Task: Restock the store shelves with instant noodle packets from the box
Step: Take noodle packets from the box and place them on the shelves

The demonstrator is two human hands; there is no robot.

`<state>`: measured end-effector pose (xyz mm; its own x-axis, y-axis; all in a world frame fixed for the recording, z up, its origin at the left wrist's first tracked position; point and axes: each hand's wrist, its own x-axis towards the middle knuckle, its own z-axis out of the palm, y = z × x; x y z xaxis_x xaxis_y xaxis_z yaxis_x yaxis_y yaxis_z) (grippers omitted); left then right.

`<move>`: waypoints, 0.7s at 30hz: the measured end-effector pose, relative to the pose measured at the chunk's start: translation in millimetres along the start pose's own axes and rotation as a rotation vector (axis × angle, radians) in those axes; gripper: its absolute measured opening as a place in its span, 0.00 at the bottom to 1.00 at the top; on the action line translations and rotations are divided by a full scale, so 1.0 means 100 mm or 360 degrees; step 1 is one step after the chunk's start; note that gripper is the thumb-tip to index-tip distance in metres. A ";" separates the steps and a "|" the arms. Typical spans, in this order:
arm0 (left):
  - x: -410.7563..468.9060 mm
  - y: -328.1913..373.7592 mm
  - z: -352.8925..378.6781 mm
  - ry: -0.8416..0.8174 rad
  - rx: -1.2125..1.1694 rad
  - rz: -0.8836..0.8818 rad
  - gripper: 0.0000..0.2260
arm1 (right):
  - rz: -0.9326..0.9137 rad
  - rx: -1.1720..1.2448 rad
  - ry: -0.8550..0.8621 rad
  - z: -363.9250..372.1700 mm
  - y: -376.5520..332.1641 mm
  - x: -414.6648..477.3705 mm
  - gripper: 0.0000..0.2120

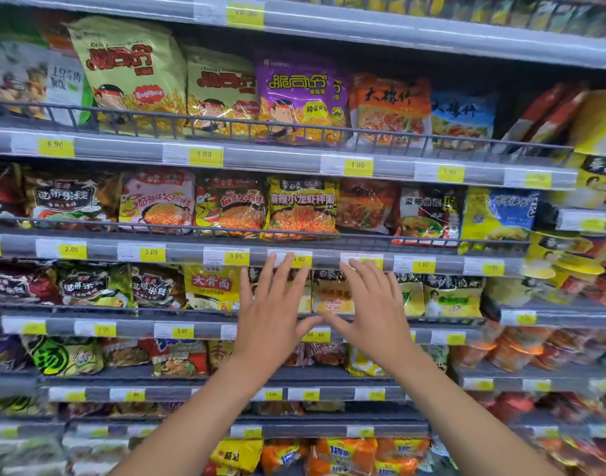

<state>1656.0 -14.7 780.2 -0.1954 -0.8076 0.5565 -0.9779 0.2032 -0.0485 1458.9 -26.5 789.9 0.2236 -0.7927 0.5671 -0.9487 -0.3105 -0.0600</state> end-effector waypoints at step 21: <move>-1.76 0.24 0.38 -0.0489 -0.0094 -0.0099 0.42 | 0.0020 0.0204 -0.0533 0.50 -0.24 -1.66 0.45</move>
<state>1663.7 111.5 648.9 -0.1574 -0.9470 0.2801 -0.9845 0.1728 0.0311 1455.5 86.8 656.3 0.2931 -0.9182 0.2664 -0.9208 -0.3461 -0.1799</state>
